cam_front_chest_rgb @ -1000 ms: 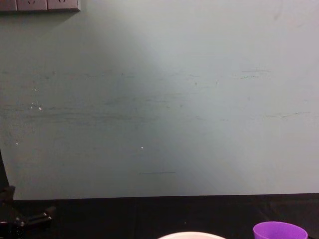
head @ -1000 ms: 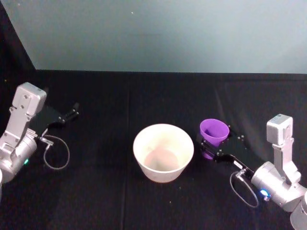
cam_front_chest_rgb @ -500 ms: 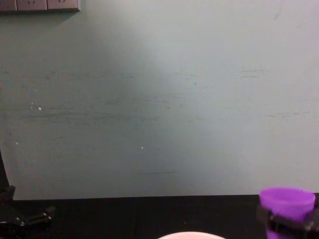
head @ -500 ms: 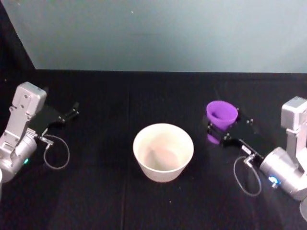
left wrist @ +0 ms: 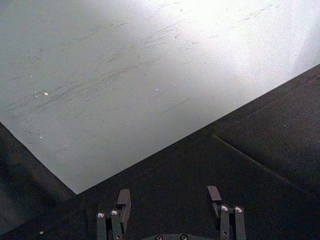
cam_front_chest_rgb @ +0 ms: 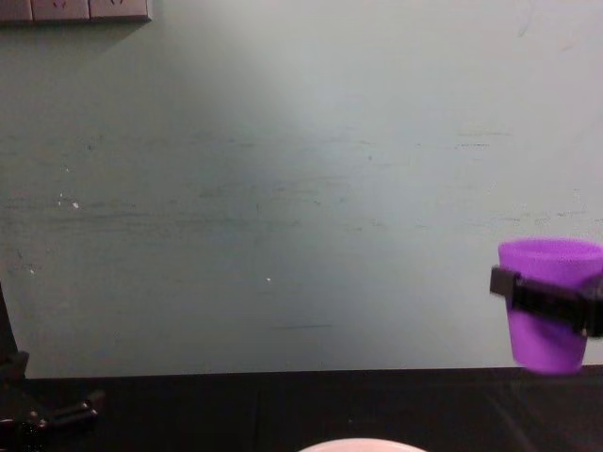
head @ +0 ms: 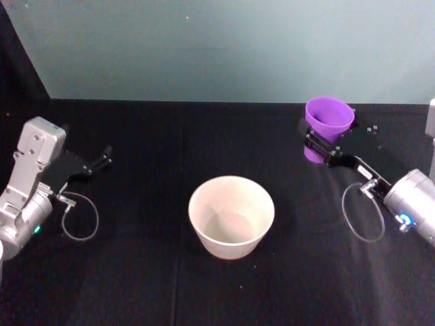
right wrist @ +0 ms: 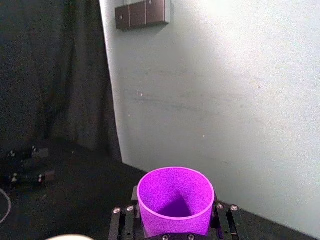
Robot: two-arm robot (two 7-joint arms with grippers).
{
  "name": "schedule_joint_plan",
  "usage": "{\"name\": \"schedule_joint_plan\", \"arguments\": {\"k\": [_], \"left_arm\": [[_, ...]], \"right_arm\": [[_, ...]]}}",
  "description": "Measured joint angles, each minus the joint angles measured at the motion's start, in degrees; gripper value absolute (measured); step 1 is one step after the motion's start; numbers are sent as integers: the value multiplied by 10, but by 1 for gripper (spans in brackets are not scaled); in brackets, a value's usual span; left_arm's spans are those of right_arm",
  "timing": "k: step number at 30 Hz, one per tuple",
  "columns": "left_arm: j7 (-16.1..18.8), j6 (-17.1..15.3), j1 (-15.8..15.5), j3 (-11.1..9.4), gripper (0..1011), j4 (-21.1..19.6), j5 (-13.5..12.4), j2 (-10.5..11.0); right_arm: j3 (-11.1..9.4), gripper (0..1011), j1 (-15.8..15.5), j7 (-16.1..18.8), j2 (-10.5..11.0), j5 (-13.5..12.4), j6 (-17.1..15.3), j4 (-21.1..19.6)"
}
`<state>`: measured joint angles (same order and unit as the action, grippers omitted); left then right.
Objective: Pick up the cup and pour the mung beans from the cup into the bowl.
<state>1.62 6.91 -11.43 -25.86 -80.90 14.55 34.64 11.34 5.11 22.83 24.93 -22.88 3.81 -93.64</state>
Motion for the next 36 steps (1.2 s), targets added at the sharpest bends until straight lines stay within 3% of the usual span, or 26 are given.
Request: {"name": "schedule_joint_plan", "arguments": {"k": [11,36], "left_arm": [[0,0,0,0,1000,0,0,0],[0,0,0,0,1000,0,0,0]], "right_arm": [[-10,741,5,-9,6,-7,-11,-29],[-10,741,5,-6,8,-10,-9,-31]]}}
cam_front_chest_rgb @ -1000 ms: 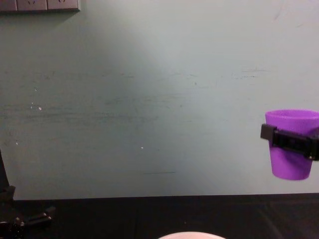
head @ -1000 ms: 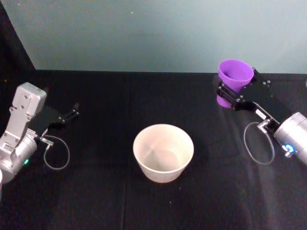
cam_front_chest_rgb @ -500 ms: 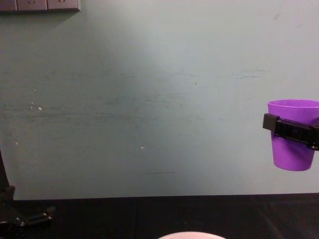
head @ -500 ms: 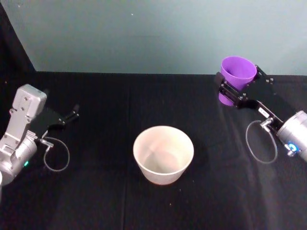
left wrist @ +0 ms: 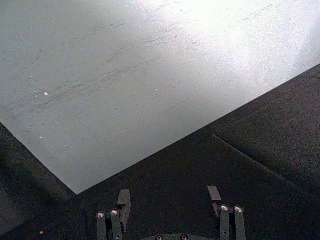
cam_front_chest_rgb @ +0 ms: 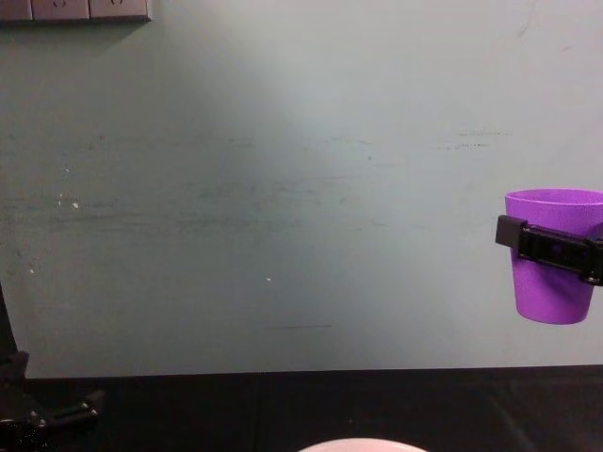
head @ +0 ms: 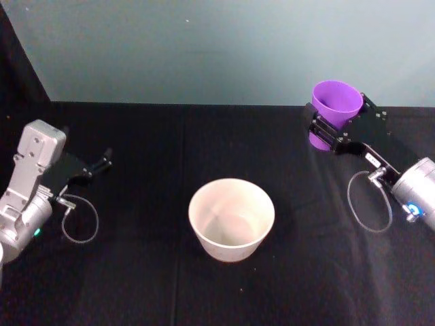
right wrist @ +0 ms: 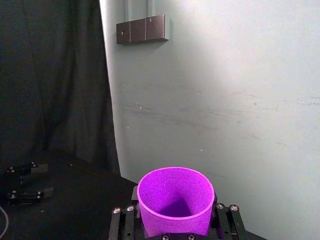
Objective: Pick up the cup and pour the mung beans from the cup into the bowl.
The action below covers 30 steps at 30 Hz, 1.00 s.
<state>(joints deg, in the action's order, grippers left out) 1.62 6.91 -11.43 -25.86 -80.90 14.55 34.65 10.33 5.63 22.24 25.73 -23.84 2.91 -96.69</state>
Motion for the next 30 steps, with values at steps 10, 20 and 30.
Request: {"name": "schedule_joint_plan", "arguments": {"k": [10,20,30], "left_arm": [[0,0,0,0,1000,0,0,0],[0,0,0,0,1000,0,0,0],[0,0,0,0,1000,0,0,0]], "right_arm": [[0,741,0,0,-1,0,0,0],[0,741,0,0,-1,1,0,1],[0,741,0,-1,-1,1,0,1]]}}
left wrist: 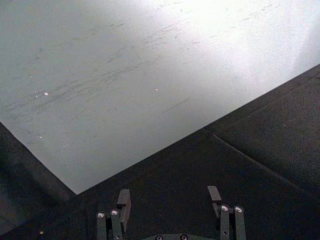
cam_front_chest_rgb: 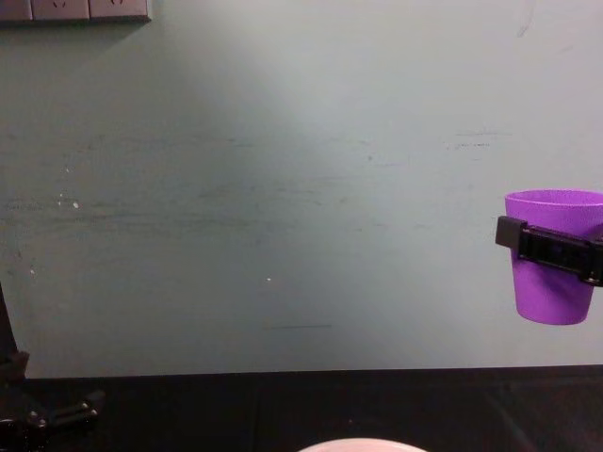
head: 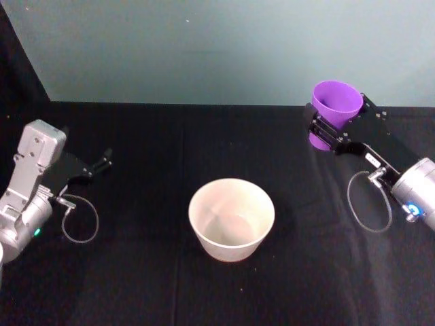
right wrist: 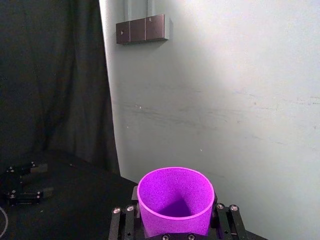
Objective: Pick up the cup and pour the mung beans from the cup into the bowl.
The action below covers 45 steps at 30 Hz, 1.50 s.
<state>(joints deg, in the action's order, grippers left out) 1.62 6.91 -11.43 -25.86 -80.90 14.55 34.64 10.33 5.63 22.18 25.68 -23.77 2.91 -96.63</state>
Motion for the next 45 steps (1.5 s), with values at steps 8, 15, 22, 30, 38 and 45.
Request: {"name": "schedule_joint_plan", "arguments": {"k": [8,15,22,30,38,45], "left_arm": [[0,0,0,0,1000,0,0,0],[0,0,0,0,1000,0,0,0],[0,0,0,0,1000,0,0,0],[0,0,0,0,1000,0,0,0],[0,0,0,0,1000,0,0,0],[0,0,0,0,1000,0,0,0]], "right_arm": [[0,741,0,0,0,0,0,0],[0,741,0,0,0,0,0,0],[0,741,0,0,0,0,0,0],[0,741,0,0,0,0,0,0],[0,741,0,0,0,0,0,0],[0,741,0,0,0,0,0,0]]}}
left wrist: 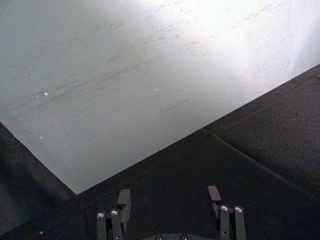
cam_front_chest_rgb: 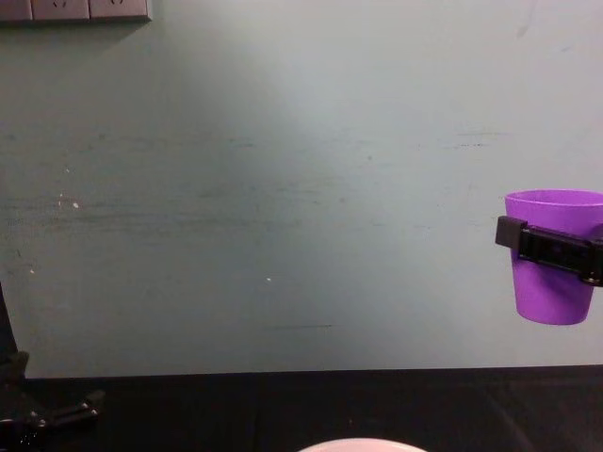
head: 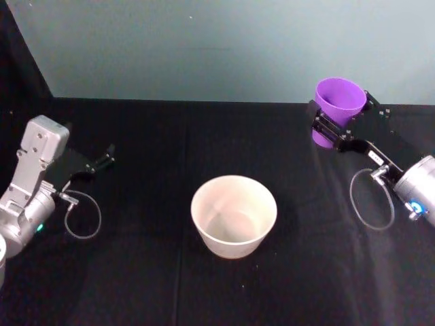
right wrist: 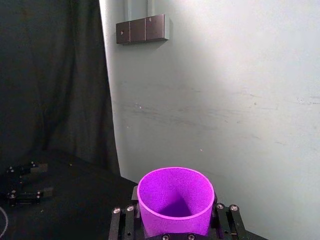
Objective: Pick up the cup and pour the mung beans from the cup into the bowl.
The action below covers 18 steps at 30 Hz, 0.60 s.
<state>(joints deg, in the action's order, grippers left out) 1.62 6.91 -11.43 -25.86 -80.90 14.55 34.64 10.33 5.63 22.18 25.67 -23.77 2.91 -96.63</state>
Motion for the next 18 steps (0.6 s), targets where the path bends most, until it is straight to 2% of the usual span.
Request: {"name": "schedule_joint_plan", "arguments": {"k": [18], "left_arm": [[0,0,0,0,1000,0,0,0]], "right_arm": [[0,741,0,0,0,0,0,0]]}}
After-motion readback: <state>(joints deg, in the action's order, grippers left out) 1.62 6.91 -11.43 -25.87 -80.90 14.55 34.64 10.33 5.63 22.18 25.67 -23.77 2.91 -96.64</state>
